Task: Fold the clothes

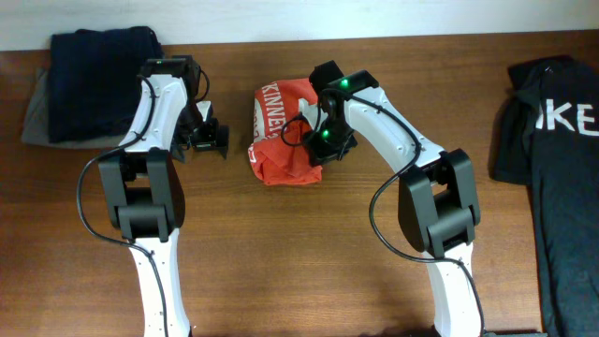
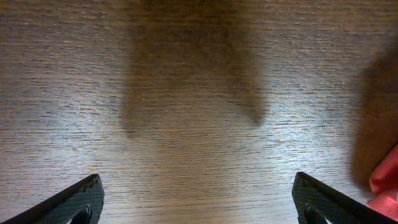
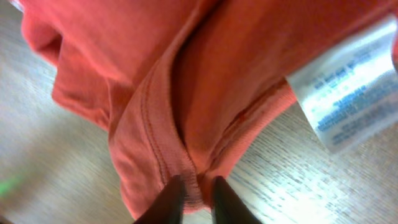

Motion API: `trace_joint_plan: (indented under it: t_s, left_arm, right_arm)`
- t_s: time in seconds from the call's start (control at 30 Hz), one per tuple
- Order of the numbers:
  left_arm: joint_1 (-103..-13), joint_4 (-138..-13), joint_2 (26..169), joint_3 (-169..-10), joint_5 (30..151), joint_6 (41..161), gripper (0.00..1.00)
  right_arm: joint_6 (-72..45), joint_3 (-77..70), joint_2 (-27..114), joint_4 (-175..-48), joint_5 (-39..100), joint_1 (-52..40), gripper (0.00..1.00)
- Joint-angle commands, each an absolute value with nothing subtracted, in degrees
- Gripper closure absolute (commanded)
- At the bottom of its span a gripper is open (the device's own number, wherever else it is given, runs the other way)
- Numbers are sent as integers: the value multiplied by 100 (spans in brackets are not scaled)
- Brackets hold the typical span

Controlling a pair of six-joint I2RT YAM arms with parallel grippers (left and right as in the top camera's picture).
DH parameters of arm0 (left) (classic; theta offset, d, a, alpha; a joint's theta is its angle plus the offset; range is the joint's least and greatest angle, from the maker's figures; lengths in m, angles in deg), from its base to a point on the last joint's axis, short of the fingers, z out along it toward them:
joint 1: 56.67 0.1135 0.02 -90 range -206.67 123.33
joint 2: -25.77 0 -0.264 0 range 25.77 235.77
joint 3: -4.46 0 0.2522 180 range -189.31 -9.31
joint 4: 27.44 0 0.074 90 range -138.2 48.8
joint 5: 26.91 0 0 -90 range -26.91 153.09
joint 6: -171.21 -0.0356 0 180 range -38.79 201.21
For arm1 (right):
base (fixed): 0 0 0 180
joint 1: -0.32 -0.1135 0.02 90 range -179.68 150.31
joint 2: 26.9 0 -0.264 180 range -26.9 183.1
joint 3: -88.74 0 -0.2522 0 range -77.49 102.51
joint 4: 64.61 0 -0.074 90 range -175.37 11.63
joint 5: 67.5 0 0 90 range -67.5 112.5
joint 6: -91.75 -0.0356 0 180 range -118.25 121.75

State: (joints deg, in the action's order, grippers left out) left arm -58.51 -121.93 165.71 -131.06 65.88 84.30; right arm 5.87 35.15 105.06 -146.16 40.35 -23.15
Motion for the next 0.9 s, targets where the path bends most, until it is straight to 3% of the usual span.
trace_joint_plan:
  t_s: [0.0,0.63,0.87]
  left_arm:
    - [-5847,-12202,16504,-13095,6656,8485,4]
    - [-5847,-12239,16504,-13095,6654,8483,4]
    - [-5847,-12285,16504,-13095,6667,8483,4]
  right_arm:
    - [598,3490,10471,-14601,4002,-2372,96]
    - [277,3609,10460,-14961,2983,-1733,97]
    - [-195,3611,10460,-15178,2037,-1613,95]
